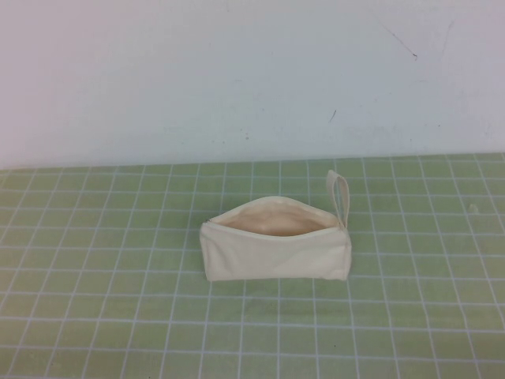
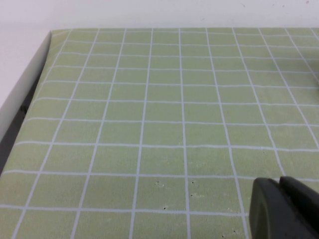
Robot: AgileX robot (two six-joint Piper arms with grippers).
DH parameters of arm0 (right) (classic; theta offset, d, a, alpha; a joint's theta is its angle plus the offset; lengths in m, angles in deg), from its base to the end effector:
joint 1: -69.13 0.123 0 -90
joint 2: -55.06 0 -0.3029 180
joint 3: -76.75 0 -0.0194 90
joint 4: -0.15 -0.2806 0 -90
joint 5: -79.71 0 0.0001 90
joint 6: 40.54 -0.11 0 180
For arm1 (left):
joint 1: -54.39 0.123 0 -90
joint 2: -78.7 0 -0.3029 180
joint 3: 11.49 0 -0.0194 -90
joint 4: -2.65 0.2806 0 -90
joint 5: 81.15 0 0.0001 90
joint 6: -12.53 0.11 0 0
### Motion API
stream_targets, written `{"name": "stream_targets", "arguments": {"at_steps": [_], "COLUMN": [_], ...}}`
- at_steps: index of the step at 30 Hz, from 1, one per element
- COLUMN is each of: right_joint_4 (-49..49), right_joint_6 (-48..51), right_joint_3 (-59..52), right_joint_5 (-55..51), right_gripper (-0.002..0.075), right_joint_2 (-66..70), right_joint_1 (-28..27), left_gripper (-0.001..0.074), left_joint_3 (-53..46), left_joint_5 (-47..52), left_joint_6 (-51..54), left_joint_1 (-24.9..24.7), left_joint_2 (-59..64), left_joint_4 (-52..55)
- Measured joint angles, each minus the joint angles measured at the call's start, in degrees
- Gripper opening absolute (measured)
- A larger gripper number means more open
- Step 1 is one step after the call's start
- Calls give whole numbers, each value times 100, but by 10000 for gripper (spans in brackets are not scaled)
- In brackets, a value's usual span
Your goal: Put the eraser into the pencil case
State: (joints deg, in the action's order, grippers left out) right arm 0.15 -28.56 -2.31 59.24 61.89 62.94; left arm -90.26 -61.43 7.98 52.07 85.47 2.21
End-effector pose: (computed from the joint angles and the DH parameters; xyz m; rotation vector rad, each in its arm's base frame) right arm 0.0828 -0.0090 0.1674 -0.0940 1.8597 -0.2201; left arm 0.0835 -0.0037 0.1708 -0.0406 1.8376 -0.0916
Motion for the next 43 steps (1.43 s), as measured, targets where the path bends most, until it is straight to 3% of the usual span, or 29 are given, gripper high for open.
{"name": "stream_targets", "arguments": {"at_steps": [43], "right_joint_4": [-53], "right_joint_6": [-96], "right_joint_3": [10], "right_joint_5": [-45], "right_gripper": [-1], "right_joint_2": [0], "right_joint_1": [228], "left_gripper": [-1], "left_joint_3": [0], "left_joint_5": [0], "left_joint_6": [9], "left_joint_1": [0], "left_joint_2": [0], "left_joint_4": [0]}}
